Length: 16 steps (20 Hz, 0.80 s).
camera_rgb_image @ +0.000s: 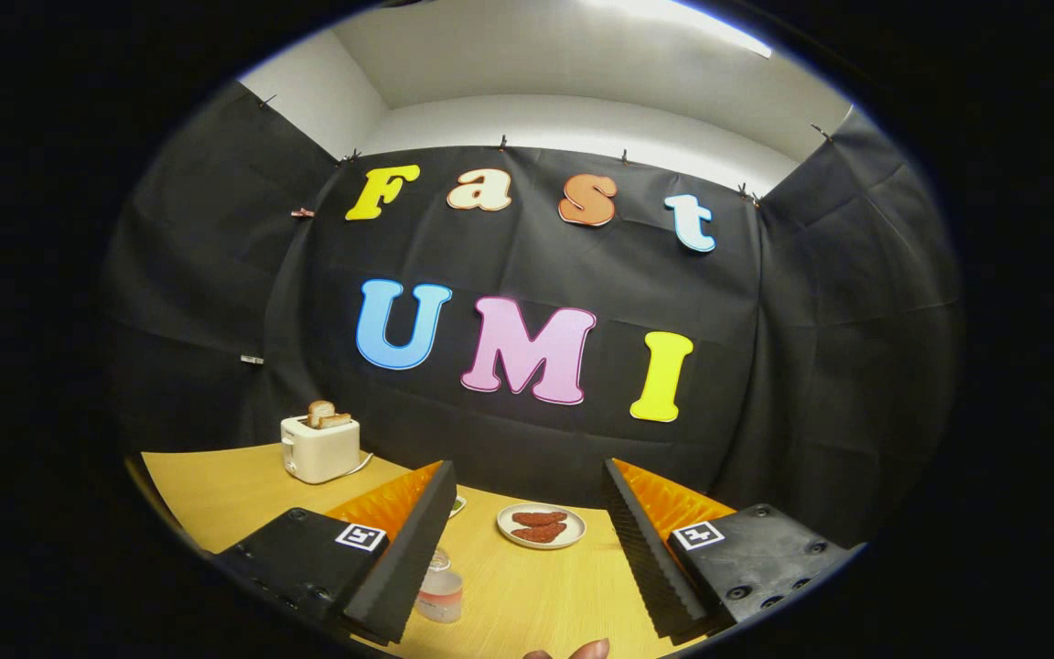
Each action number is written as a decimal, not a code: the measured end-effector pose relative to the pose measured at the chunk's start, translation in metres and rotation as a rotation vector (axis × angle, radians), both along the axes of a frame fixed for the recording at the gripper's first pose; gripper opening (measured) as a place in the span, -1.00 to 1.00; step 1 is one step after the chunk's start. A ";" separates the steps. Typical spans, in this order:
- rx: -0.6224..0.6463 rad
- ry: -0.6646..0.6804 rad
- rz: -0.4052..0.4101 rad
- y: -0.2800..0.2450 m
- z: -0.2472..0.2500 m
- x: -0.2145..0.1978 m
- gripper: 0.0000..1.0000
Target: Take the bottle from table, then pour the juice into the cup, finally place the bottle on the coaster
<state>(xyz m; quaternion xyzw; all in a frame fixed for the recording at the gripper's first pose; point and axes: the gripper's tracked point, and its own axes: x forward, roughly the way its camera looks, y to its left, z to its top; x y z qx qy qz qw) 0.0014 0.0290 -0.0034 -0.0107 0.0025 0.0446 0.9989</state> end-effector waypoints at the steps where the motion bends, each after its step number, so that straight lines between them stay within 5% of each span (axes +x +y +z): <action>1: 0.002 0.002 0.005 0.003 -0.002 0.001 0.94; 16: 0.064 0.033 0.096 0.043 -0.066 0.008 0.95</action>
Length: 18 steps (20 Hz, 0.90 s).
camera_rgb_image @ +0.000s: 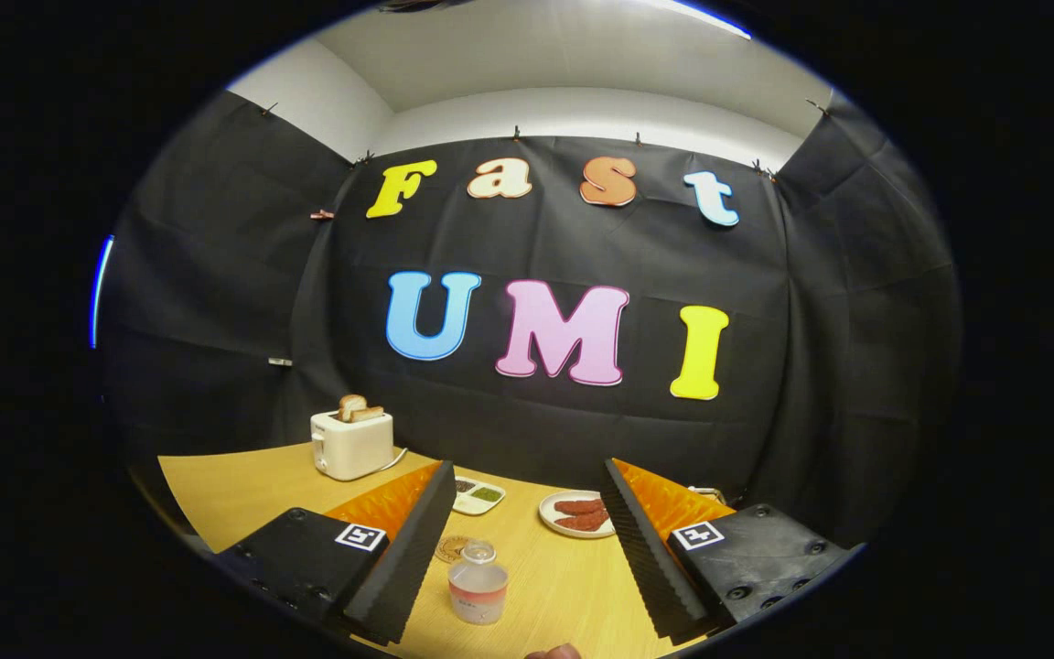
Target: Take the bottle from table, then pour the juice into the cup, finally place the bottle on the coaster
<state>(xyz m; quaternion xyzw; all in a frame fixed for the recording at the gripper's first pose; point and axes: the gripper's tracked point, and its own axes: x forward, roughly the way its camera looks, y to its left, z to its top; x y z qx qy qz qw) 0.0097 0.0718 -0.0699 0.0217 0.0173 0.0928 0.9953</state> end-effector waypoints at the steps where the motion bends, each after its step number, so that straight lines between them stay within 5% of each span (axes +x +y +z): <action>1: 0.004 0.010 0.008 0.003 -0.011 0.000 0.94; 18: 0.045 0.190 0.025 0.054 -0.190 0.020 0.94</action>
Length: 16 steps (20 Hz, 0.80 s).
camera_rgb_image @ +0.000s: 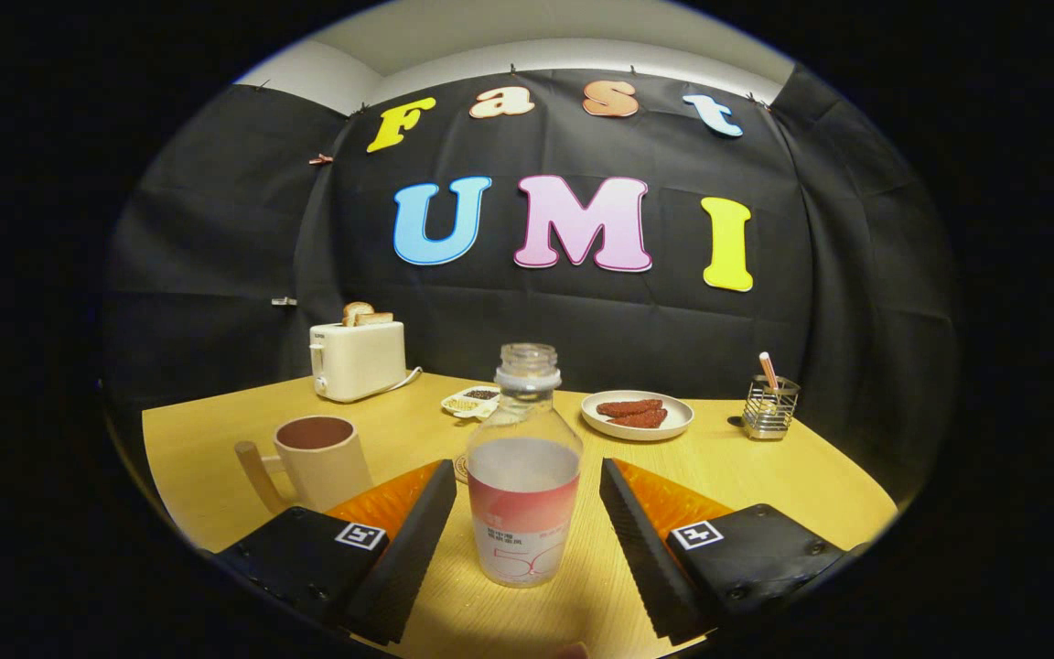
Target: Take the bottle from table, then pour the juice into the cup, finally place the bottle on the coaster
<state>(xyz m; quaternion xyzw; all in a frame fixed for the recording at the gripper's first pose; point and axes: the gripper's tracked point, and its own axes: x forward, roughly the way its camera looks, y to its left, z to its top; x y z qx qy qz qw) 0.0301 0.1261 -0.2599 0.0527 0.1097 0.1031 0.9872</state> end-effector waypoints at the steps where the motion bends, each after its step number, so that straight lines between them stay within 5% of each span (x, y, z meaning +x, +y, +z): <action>1: 0.003 0.006 -0.001 0.003 -0.005 0.003 0.94; 5: -0.013 0.021 -0.017 0.003 -0.020 0.014 0.90; 8: -0.010 0.032 -0.031 0.007 -0.022 0.024 0.55; 12: -0.135 0.029 -0.084 -0.002 -0.007 0.030 0.41; 16: -0.313 -0.008 -0.040 0.002 0.018 0.035 0.41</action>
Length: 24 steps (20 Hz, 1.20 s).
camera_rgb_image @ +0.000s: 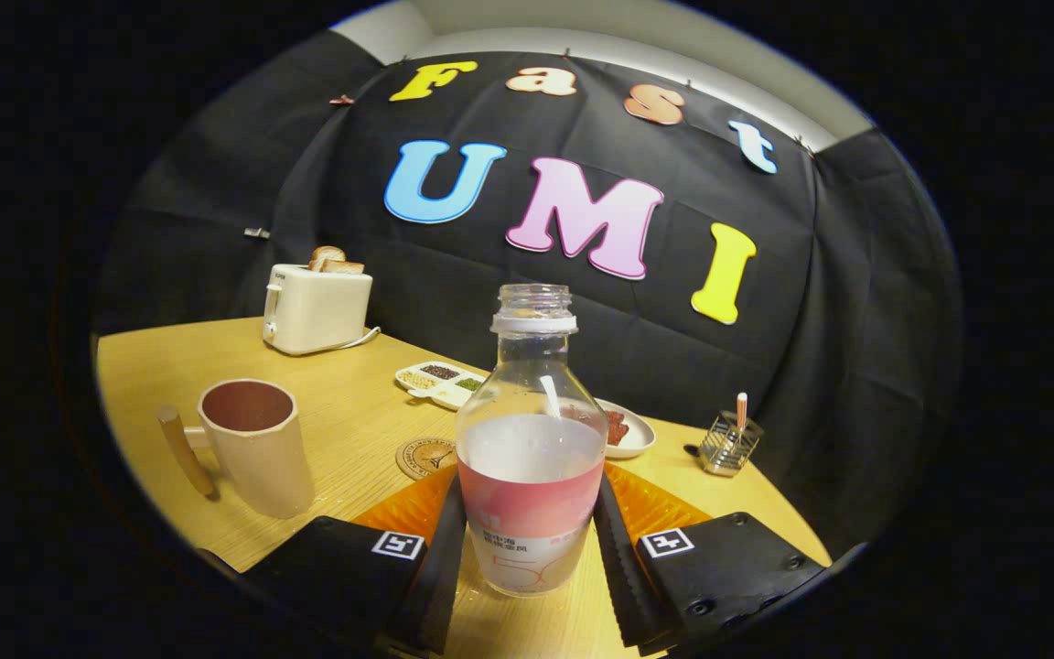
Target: Take the bottle from table, then pour the juice into the cup, finally place the bottle on the coaster
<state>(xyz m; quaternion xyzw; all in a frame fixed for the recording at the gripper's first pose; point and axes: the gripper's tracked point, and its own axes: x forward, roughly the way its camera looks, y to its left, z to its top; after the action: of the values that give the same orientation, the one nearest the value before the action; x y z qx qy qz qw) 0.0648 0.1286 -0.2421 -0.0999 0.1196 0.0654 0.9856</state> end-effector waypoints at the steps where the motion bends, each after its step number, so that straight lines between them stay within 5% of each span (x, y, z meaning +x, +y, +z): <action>1: -0.046 -0.003 0.009 0.000 0.005 0.001 0.41; 24: -0.827 0.043 0.306 0.064 0.008 -0.005 0.40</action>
<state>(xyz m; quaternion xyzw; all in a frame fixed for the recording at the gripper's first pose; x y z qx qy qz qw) 0.0596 0.1924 -0.2343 -0.5012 0.1402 0.1593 0.8389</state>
